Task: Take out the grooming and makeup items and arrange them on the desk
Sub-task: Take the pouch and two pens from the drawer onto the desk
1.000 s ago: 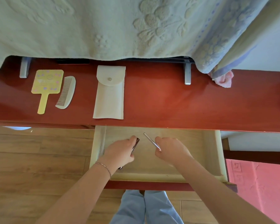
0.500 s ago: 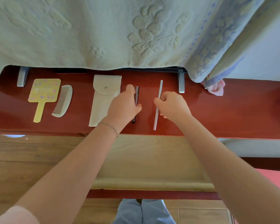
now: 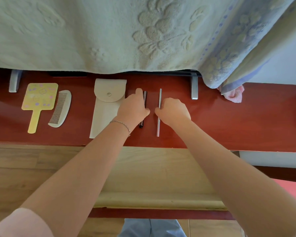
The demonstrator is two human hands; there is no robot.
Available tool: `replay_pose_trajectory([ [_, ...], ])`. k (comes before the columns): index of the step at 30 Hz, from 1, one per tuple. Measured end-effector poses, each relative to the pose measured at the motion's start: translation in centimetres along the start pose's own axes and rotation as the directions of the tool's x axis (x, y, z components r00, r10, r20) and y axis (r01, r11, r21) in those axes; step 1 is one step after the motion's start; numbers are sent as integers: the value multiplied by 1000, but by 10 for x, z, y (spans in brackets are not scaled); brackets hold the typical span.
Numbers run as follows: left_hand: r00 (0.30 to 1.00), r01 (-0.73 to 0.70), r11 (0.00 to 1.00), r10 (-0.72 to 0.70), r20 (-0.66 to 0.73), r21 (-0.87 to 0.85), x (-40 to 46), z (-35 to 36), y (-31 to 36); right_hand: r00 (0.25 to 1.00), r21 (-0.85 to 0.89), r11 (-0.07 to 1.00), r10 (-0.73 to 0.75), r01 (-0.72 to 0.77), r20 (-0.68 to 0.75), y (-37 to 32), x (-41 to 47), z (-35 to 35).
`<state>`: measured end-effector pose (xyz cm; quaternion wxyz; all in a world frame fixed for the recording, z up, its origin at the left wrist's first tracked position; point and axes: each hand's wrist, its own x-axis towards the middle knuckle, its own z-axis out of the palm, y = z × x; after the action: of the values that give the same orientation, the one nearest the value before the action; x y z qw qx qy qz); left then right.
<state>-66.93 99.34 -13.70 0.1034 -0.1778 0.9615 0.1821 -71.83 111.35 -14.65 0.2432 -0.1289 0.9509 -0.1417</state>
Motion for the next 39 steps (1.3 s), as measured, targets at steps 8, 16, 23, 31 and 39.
replay_pose_trajectory([
  [8,1000,17,999,-17,-8,-30,-6,1,-1,999,33,999,-28,29,-33,-1,-2,5],
  [16,912,-286,949,311,-266,131,-57,-6,-10,907,35,947,-296,320,-300,39,-71,2],
  [23,818,-541,793,574,-44,280,-146,53,-41,839,-368,785,-543,499,-20,98,-154,49],
  [31,768,-639,705,602,216,307,-195,92,-63,796,-417,686,-571,596,200,133,-188,91],
  [39,734,-672,647,648,205,359,-197,96,-66,782,-444,663,-601,603,164,131,-192,91],
])
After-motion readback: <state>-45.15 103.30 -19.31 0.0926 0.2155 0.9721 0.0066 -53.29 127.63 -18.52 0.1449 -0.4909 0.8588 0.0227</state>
